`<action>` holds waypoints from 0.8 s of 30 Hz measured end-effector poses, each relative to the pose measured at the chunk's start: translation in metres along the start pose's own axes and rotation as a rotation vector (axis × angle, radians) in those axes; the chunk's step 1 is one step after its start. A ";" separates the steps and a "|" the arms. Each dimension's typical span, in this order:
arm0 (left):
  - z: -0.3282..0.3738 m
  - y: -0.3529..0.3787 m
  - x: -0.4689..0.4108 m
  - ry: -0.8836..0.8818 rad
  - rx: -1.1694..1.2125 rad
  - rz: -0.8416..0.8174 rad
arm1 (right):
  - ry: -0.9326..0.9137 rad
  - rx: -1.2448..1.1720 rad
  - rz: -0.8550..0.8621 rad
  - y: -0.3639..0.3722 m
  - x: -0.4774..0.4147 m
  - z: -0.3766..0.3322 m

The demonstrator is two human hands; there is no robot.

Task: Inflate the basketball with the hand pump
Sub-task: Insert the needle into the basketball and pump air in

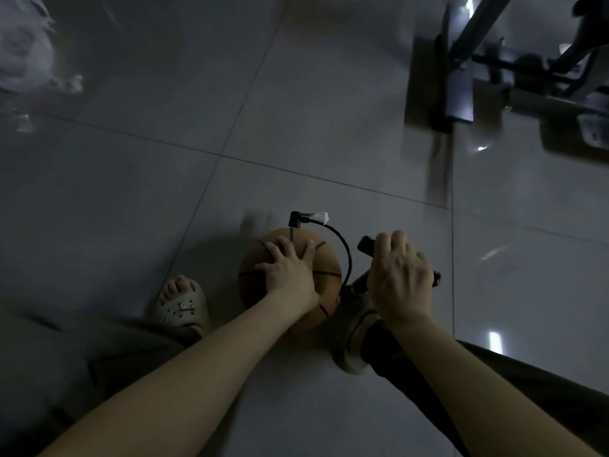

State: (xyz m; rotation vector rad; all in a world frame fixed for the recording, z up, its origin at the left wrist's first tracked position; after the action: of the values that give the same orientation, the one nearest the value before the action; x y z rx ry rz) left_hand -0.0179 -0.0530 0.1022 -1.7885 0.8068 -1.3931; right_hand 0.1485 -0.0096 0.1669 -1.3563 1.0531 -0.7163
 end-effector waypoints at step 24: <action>-0.005 0.001 0.010 0.001 0.037 -0.036 | -0.055 0.028 0.023 -0.067 -0.006 -0.014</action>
State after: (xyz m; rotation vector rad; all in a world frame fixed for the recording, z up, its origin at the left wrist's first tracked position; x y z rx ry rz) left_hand -0.0211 -0.0626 0.1070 -1.7827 0.7479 -1.4229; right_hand 0.1447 -0.0187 0.2346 -1.3311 1.0101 -0.6702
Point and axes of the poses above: each hand's wrist, its own x-axis away from the middle knuckle, its own y-axis out of the palm, z = x × y, the point moved 2 cm from there along -x, towards the middle knuckle, and after that the axes turned 13 degrees about -x, right-handed, at the moved point
